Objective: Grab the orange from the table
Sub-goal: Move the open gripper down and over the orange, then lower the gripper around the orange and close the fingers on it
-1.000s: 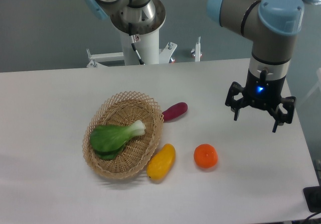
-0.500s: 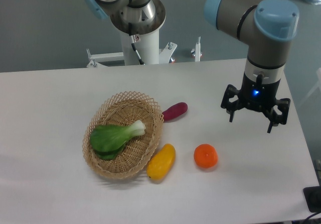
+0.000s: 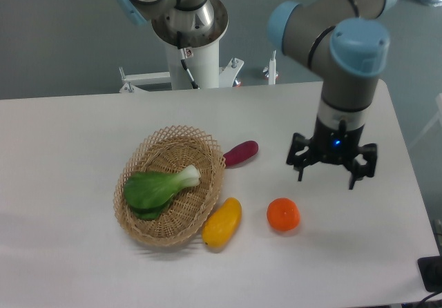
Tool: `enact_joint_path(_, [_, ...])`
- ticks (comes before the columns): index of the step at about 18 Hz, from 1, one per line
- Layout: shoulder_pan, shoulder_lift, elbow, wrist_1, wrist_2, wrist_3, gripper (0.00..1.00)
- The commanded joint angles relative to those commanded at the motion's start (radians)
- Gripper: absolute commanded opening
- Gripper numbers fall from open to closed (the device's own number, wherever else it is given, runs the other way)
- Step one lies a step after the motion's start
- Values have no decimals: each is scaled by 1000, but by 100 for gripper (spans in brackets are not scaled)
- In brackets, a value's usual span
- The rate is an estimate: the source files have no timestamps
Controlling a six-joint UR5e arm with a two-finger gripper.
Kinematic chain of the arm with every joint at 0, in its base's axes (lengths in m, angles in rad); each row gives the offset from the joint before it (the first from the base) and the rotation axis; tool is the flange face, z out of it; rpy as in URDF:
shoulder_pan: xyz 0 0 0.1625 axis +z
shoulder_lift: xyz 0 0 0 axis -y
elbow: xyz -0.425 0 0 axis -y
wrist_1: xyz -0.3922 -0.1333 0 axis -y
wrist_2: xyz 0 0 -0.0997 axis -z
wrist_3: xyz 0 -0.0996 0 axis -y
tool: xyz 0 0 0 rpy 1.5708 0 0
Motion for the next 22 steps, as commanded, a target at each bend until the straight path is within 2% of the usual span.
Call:
enact_joint_path(3, [-9,-29,-38,69,53,8,100])
enact_joint_path(5, [-21,-72,-33,100,125,14,100])
enact_joint_path(11, [-46,-101,-28,94,137,25,100])
enact_joint_path(14, [-52,-124,-60,104,146,21,100])
enact_joint_path(19, [-63,-138,-72,134,158,18,100])
enact_joint_path(22, [-69,-155,-83,181,160,18,100])
